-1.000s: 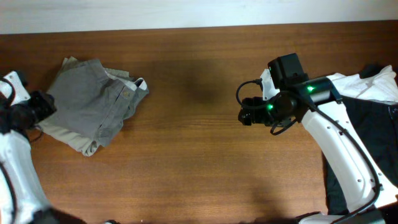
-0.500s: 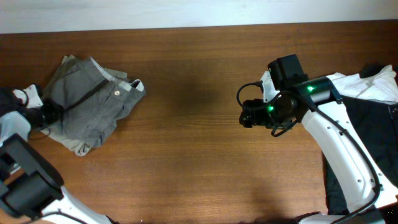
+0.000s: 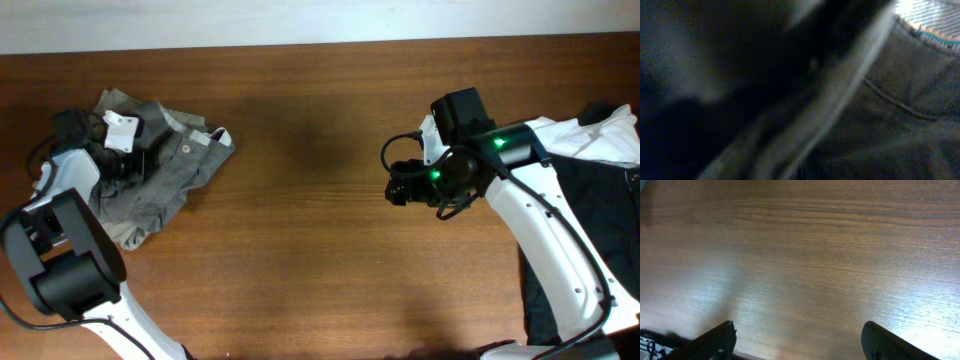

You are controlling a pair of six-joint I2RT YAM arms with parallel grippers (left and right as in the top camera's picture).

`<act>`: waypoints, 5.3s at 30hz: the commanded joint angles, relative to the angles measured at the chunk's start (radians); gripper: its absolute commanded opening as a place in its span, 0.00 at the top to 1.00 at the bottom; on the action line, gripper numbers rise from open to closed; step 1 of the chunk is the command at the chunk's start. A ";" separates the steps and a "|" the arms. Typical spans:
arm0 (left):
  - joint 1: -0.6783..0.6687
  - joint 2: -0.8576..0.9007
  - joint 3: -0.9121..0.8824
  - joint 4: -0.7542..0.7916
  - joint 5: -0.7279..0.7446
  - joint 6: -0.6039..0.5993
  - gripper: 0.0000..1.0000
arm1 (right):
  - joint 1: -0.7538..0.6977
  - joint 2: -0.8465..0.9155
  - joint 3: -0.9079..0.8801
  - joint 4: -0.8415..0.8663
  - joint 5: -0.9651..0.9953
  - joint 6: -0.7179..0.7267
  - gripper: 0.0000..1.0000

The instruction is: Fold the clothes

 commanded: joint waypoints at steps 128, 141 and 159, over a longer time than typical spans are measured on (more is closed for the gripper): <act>-0.478 -2.123 -1.425 0.433 -0.351 -0.412 0.01 | -0.296 -1.506 -1.252 0.662 0.311 -0.229 0.01; -0.478 -2.117 -1.424 0.372 -0.349 -0.412 0.01 | -0.296 -1.506 -1.252 0.661 0.311 -0.229 0.02; -0.478 -2.117 -1.424 0.372 -0.349 -0.412 0.01 | -0.296 -1.506 -1.252 0.662 0.311 -0.228 0.01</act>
